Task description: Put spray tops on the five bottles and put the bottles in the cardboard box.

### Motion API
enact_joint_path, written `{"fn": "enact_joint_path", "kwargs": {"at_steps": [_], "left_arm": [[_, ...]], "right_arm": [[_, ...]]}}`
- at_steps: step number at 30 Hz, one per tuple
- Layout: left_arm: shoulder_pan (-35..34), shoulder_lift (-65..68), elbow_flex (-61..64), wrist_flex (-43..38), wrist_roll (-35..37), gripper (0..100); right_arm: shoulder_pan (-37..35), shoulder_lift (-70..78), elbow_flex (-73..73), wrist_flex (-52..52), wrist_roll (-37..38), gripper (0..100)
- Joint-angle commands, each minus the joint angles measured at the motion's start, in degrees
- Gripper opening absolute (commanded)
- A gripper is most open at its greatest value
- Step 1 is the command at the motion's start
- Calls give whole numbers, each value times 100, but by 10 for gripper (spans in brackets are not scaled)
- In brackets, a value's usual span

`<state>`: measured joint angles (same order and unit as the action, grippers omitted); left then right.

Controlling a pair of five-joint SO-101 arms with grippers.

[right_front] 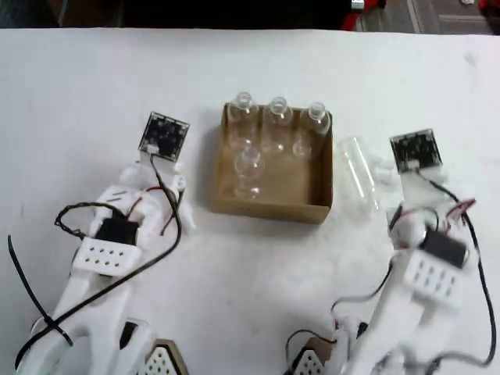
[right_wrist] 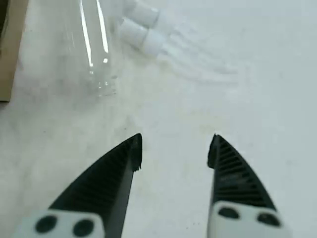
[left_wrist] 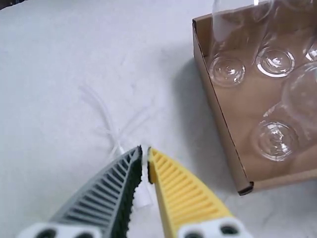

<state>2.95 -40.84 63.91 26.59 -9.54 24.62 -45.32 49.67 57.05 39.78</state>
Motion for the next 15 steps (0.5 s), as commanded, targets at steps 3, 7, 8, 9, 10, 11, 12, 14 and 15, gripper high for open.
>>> {"fn": "enact_joint_path", "kwargs": {"at_steps": [3,7,8,9,10,11,12,14,15], "left_arm": [[66,-198,-44,-158,-79,24],[40,-198,-35,-158,-79,24],[40,-198,-35,-158,-79,24],[31,-189,-35,-158,-79,24],[31,-180,-35,-158,-79,24],[48,-163,-44,-158,-79,24],[57,-154,-44,-158,-79,24],[66,-154,-35,-158,-79,24],[66,-154,-35,-158,-79,24]], "right_arm": [[-382,1341,-536,-92,-105,134],[-655,1578,-360,-321,-105,194],[-725,1613,-308,-374,-105,199],[-804,1640,-255,-444,-105,197],[-875,1666,-193,-567,-105,192],[-919,1701,-141,-708,-105,187],[-963,1754,-97,-848,-105,184],[-1059,1930,-44,-1130,-105,184],[-1095,2053,-53,-1226,-105,183]]}}
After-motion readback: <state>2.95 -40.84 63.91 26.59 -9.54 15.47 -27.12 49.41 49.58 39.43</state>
